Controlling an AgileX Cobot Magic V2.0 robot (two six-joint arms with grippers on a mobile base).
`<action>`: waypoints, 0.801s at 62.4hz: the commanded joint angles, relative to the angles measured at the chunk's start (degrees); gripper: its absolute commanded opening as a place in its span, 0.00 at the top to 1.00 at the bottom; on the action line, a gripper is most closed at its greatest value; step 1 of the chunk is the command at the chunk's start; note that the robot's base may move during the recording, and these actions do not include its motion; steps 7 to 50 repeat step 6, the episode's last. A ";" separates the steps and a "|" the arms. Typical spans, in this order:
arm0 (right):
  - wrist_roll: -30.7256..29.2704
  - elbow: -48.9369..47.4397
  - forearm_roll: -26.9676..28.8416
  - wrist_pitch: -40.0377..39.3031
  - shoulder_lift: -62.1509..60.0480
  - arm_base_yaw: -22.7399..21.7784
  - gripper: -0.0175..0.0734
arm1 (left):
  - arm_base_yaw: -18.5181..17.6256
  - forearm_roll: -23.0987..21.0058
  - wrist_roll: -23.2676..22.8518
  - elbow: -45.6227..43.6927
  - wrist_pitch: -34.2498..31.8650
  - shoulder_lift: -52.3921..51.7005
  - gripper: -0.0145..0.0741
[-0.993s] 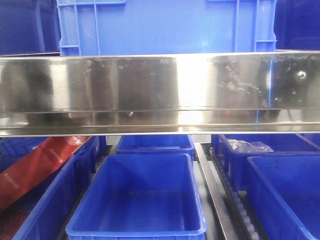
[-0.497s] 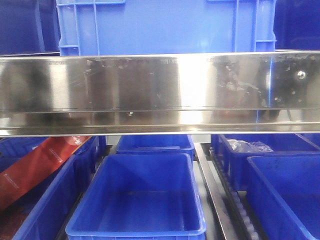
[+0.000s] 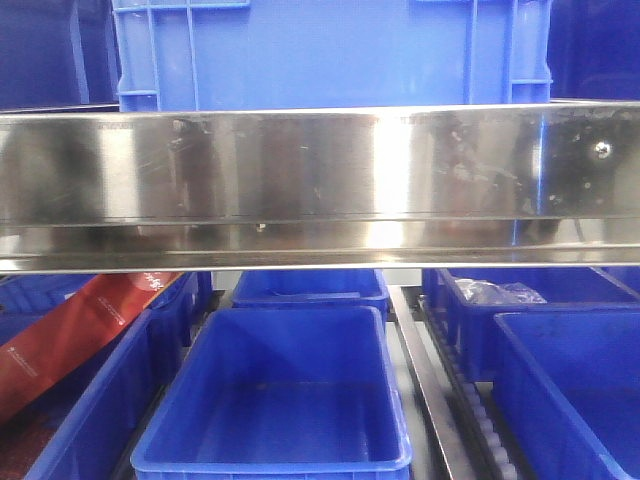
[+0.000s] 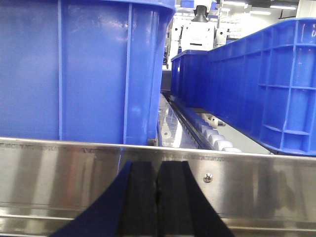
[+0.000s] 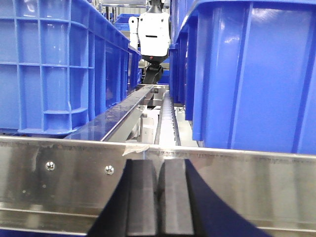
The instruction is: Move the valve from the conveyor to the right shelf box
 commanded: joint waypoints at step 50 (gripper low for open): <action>-0.05 0.00 -0.23 -1.20 -0.49 -0.40 0.99 | 0.20 0.15 -0.38 -0.07 -0.56 -0.31 0.96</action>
